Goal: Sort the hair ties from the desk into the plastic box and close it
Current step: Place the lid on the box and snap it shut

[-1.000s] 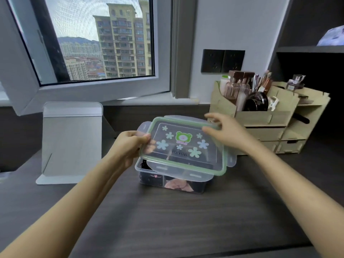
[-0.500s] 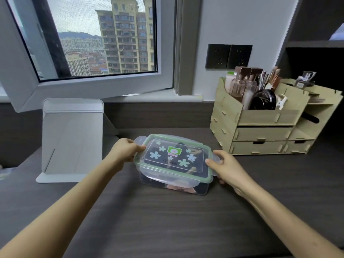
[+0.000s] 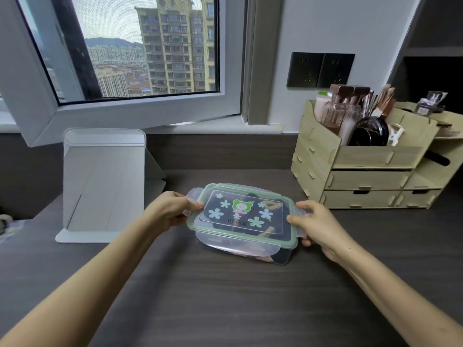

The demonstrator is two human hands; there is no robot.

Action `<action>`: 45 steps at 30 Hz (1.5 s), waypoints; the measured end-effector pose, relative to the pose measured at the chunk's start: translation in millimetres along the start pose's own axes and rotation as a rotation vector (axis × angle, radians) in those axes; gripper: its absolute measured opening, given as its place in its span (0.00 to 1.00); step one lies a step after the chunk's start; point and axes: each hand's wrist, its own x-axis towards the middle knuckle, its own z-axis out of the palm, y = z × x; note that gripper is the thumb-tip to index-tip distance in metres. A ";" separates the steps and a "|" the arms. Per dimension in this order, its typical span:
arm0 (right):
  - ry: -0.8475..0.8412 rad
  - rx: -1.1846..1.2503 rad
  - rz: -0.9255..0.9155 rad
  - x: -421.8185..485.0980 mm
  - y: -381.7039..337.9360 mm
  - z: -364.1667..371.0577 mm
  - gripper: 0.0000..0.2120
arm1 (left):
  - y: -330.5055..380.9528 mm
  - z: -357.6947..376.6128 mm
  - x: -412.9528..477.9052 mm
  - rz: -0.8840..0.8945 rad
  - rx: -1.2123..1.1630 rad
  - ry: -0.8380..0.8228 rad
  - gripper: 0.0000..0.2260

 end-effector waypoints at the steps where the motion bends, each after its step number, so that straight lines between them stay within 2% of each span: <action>1: 0.000 -0.005 0.005 0.3 0.1 -0.9 0.23 | -0.8 -0.1 0.5 -0.016 -0.034 -0.016 0.10; 9: 0.020 0.007 0.015 0.3 -11.2 -3.5 0.25 | -7.5 2.8 -1.9 -0.131 -0.278 -0.123 0.08; 13: 0.041 0.019 -0.010 -1.9 -14.2 -2.4 0.25 | -6.8 7.8 -1.5 -0.064 -0.245 -0.042 0.08; 19: 0.040 0.034 -0.005 -2.6 -7.8 -4.9 0.23 | -8.7 9.8 0.6 -0.046 -0.225 -0.024 0.06; 25: 0.038 0.024 0.007 -3.5 -6.4 -2.9 0.22 | -9.8 3.0 0.4 -0.126 -0.256 -0.119 0.11; 28: 0.057 0.021 -0.005 -2.9 -10.1 -4.7 0.23 | -6.9 1.6 2.6 -0.110 -0.212 -0.123 0.15; 32: 0.073 0.007 -0.013 -1.6 -11.8 -8.1 0.23 | -4.1 5.5 3.9 -0.097 -0.175 -0.114 0.12; 40: 0.055 0.008 0.059 -2.9 -4.4 -6.2 0.24 | -3.7 5.9 3.6 -0.192 -0.218 -0.159 0.08; 43: 0.036 -0.064 0.084 -4.3 -7.3 -8.2 0.25 | -2.6 5.2 3.2 -0.210 -0.201 -0.164 0.09; 45: -0.006 -0.160 0.094 -7.5 -10.0 -11.9 0.26 | -4.0 4.8 3.7 -0.153 -0.128 -0.134 0.12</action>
